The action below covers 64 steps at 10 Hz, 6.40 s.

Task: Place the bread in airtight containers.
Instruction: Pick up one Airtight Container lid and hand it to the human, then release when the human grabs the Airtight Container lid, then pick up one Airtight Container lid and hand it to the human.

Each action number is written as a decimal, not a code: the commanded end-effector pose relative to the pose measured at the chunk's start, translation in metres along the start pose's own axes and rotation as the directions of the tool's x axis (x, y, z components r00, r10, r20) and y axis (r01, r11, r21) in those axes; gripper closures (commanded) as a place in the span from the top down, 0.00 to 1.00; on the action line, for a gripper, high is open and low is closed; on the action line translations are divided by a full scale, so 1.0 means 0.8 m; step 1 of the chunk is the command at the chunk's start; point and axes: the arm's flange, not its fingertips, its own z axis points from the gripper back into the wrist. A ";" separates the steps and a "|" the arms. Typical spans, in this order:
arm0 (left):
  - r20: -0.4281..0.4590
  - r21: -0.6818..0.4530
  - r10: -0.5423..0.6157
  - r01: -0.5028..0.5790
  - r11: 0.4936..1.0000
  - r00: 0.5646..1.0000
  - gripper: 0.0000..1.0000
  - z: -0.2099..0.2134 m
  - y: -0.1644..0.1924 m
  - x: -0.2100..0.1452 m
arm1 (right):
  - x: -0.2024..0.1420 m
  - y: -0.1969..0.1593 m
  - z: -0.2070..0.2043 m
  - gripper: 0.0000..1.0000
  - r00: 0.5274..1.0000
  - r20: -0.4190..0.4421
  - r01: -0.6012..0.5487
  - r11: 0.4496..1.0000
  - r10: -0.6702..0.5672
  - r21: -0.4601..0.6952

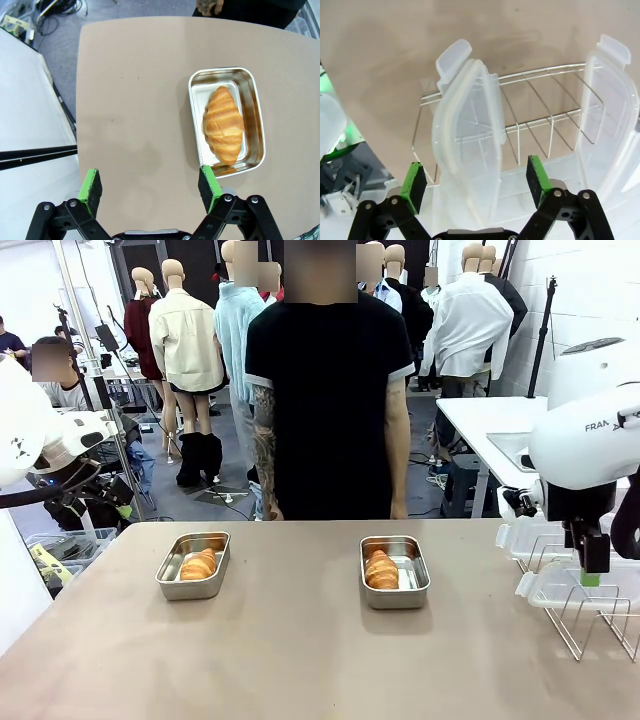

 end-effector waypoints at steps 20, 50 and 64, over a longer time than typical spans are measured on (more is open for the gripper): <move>0.013 -0.001 0.018 -0.018 1.000 1.000 1.00 -0.001 0.001 0.001 | 0.003 -0.010 0.022 0.00 0.999 -0.022 -0.035 0.992 0.038 0.121; 0.013 -0.001 0.018 -0.018 1.000 1.000 1.00 -0.001 0.001 0.001 | 0.246 -0.127 0.326 0.00 0.975 0.086 -0.154 0.897 0.207 -0.414; 0.013 -0.001 0.018 -0.018 1.000 1.000 1.00 -0.001 0.001 0.001 | 0.030 -0.115 0.276 1.00 0.970 0.137 -0.185 0.975 0.201 -0.121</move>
